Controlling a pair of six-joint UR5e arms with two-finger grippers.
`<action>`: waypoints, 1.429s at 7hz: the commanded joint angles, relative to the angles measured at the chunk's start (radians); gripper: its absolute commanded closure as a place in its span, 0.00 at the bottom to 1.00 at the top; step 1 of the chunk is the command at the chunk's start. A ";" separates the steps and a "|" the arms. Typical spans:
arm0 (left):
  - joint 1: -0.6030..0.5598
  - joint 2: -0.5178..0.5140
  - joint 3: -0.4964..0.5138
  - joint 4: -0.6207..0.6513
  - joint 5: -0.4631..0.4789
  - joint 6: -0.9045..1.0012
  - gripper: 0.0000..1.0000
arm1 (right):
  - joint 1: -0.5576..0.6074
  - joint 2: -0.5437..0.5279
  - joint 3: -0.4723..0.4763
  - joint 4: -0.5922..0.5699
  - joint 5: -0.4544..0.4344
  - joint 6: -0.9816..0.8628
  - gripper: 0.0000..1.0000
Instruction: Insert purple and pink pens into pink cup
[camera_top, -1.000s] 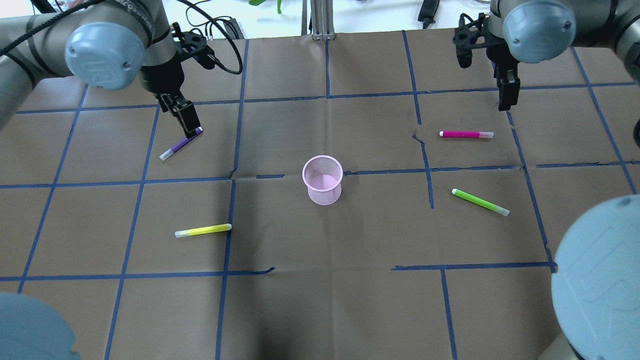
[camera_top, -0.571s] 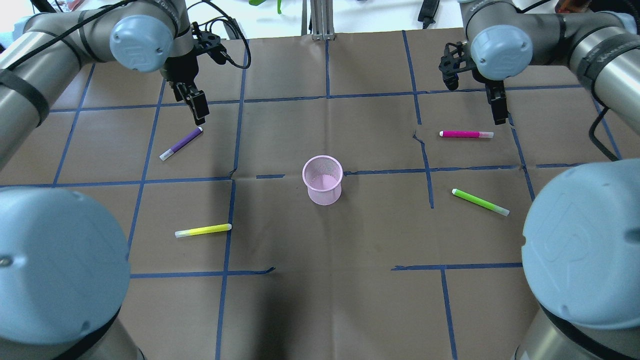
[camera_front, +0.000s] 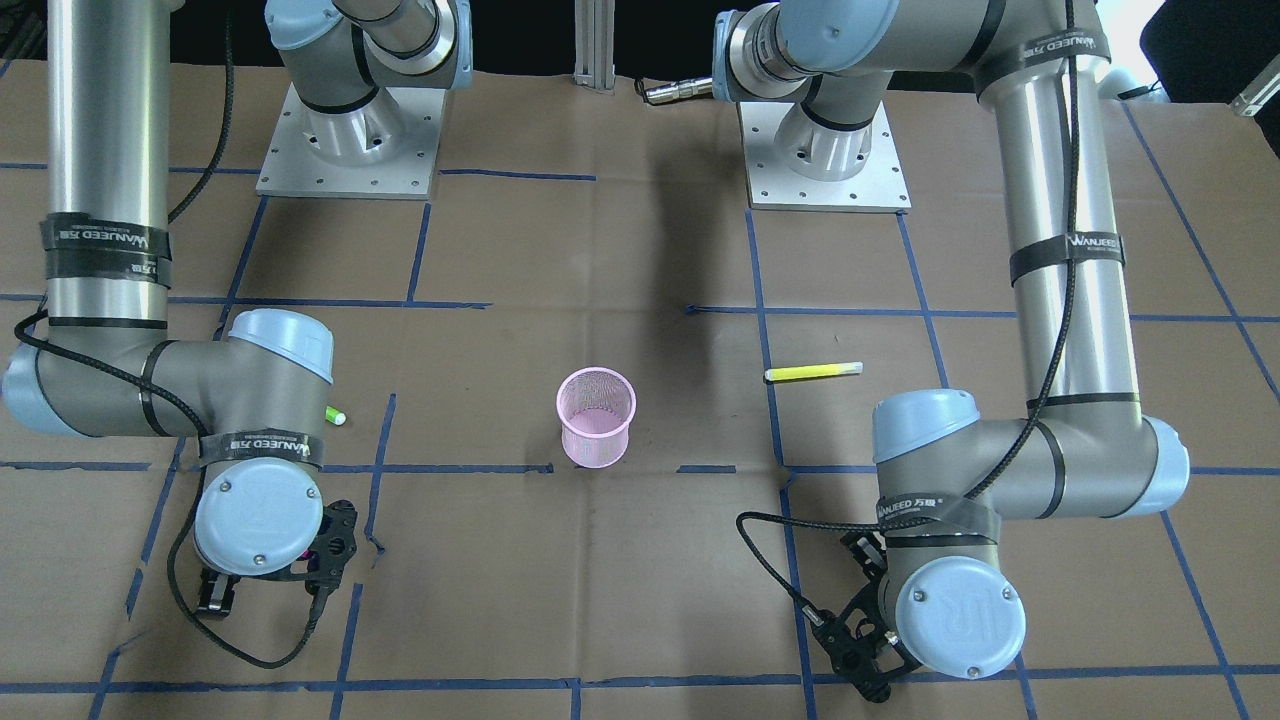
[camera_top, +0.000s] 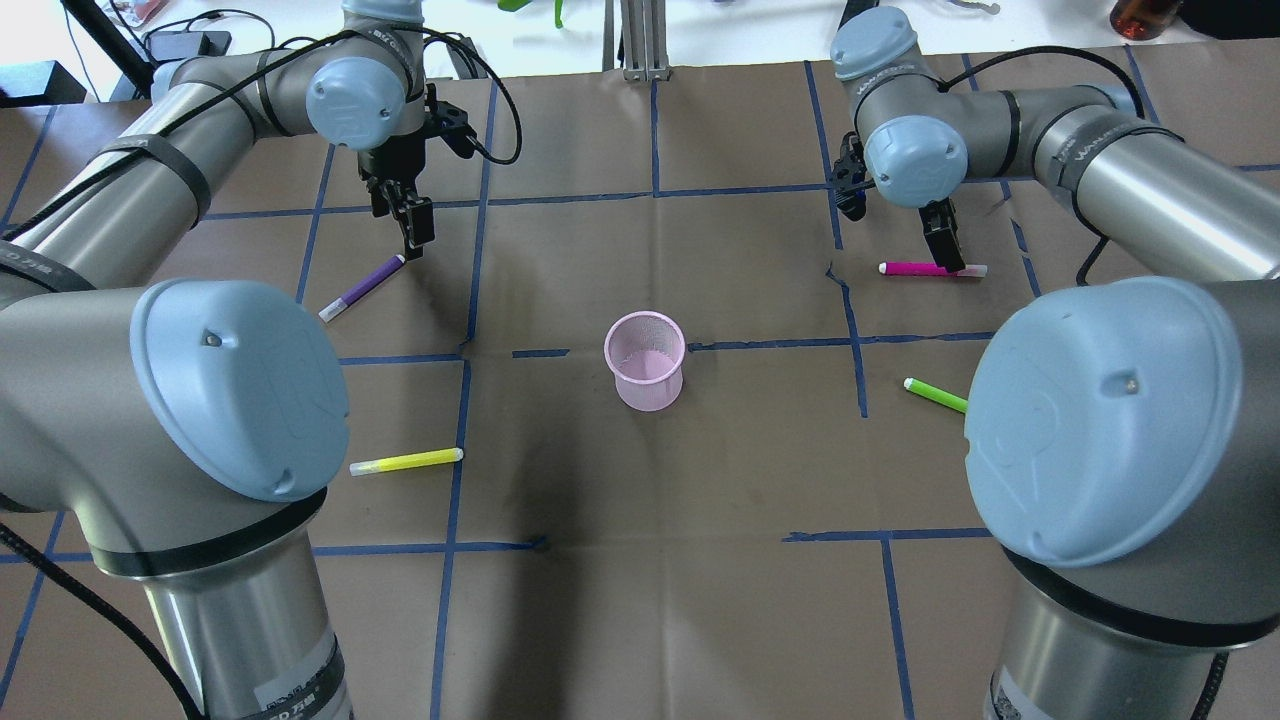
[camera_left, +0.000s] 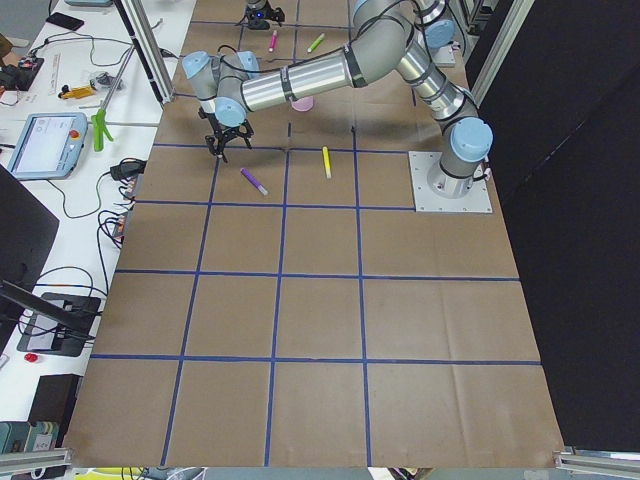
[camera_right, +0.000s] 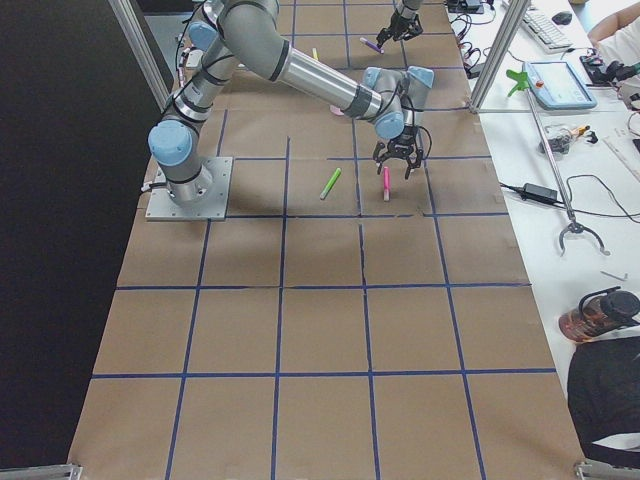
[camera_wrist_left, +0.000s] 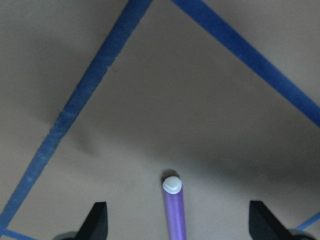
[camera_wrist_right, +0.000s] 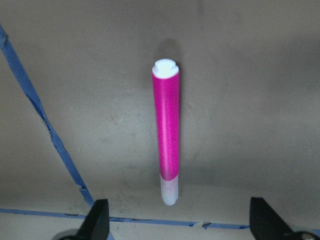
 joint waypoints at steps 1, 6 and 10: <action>-0.002 -0.024 -0.011 -0.008 0.039 -0.008 0.02 | 0.018 0.032 -0.001 -0.049 -0.012 0.002 0.00; -0.002 -0.027 -0.018 -0.009 0.067 -0.011 0.26 | 0.039 0.021 0.011 -0.057 0.000 0.067 0.00; -0.004 -0.025 -0.018 -0.009 0.067 -0.011 0.89 | 0.061 0.003 0.078 -0.136 -0.017 0.127 0.00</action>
